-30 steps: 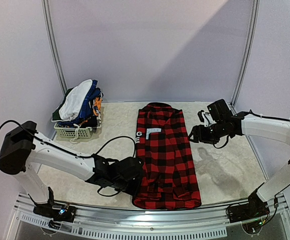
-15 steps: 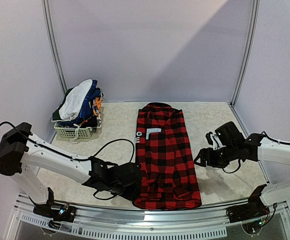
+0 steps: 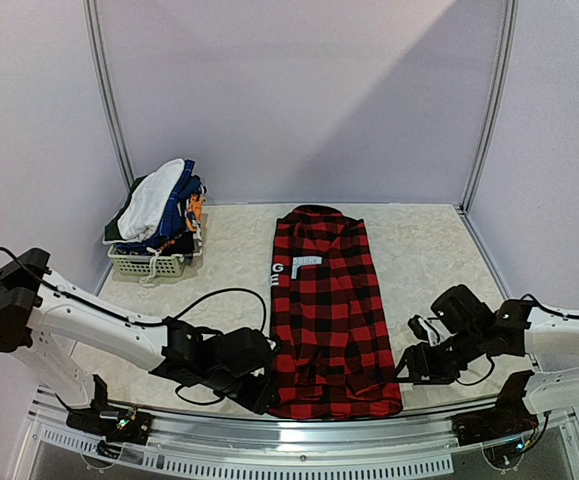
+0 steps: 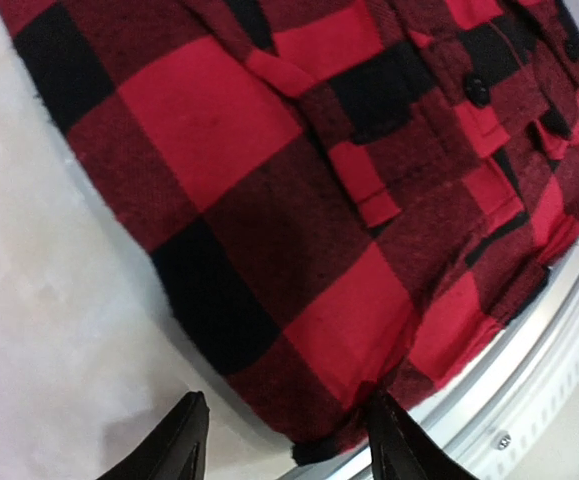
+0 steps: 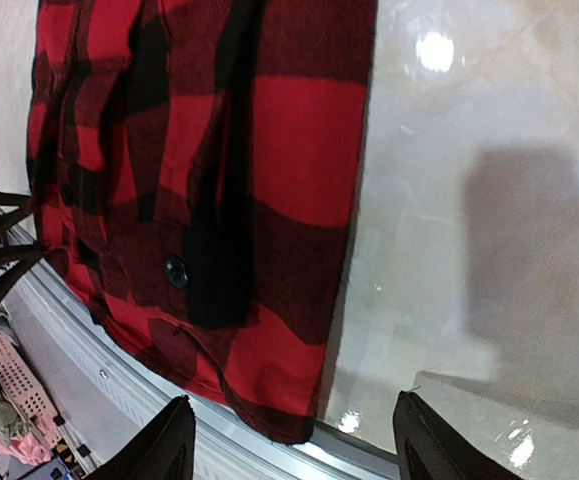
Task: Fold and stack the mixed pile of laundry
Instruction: Pick up the rectangle-folded shirt from the center of the board.
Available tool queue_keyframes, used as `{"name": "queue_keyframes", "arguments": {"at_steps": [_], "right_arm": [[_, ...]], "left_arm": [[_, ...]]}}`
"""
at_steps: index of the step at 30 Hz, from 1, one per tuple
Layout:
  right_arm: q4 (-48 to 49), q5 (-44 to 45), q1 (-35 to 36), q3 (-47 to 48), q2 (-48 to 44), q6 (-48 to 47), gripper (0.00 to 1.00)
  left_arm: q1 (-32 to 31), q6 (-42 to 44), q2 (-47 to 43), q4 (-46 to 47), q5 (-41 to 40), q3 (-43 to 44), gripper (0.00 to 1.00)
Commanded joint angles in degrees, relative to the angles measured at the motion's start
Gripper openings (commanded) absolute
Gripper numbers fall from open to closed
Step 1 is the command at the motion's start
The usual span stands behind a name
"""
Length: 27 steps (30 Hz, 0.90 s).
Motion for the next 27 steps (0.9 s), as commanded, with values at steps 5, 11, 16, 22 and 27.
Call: {"name": "queue_keyframes", "arguments": {"at_steps": [5,11,16,22,27], "right_arm": [[-0.06,-6.61,3.18,-4.53,0.24,3.14,0.6],[3.63,-8.16,4.04,-6.84,0.9,4.6,0.54],[5.45,-7.73,4.05,-6.99,1.27,4.71,0.49],[7.43,-7.61,4.02,-7.31,2.98,4.58,0.41],[9.01,-7.67,4.05,-7.61,4.99,4.33,0.35]], "left_arm": [[-1.3,-0.38,-1.31,2.8,5.57,-2.57,0.54],[-1.31,-0.93,-1.93,3.48,6.23,-3.36,0.53],[-1.31,-0.99,-1.02,4.48,5.83,-3.26,0.49],[-1.31,-1.32,-0.29,5.87,5.67,-3.45,0.44],[-1.31,-1.36,0.91,6.46,4.8,-3.18,0.38]]}}
